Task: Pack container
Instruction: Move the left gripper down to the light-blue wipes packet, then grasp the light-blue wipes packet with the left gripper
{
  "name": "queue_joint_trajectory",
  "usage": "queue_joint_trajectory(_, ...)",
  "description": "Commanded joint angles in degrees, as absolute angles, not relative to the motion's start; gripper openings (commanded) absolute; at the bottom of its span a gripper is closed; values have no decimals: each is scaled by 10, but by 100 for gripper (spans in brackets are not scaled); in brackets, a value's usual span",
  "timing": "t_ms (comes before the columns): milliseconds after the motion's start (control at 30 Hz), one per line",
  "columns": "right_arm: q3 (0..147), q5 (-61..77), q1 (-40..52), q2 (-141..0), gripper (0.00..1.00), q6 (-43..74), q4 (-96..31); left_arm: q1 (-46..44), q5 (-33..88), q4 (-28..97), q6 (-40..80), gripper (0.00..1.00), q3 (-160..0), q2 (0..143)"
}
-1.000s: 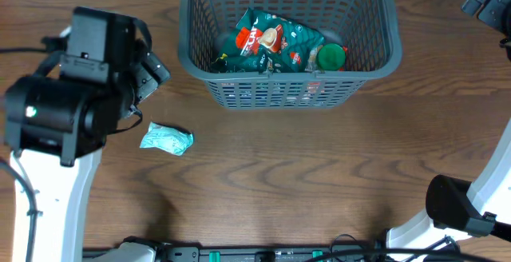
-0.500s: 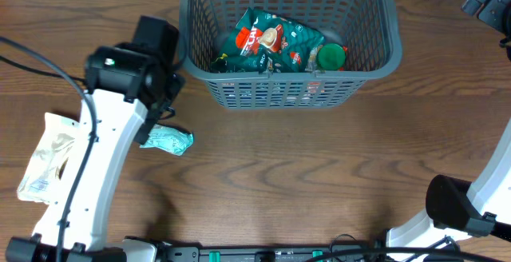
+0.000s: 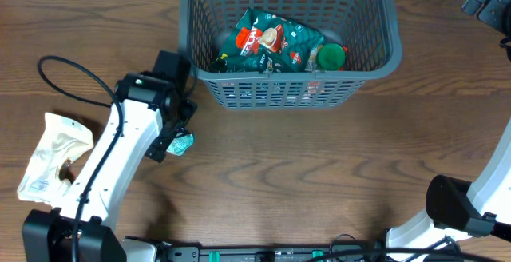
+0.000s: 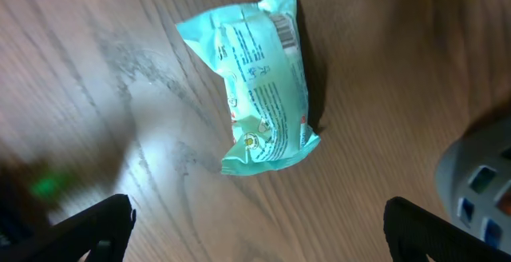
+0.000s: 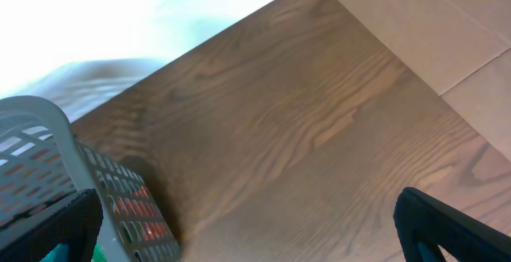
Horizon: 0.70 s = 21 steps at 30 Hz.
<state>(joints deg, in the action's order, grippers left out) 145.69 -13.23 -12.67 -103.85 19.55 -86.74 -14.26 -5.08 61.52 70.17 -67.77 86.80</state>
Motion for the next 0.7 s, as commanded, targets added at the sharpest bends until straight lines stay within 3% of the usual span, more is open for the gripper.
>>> queue_joint_trajectory(0,1457,-133,-127,-1038,99,203,-868,-135,-45,601,694,99,-655,868)
queue_joint_trajectory(667,1457,-133,-127,-1038,99,203,-868,-86,-19,449,660,99,-531,869)
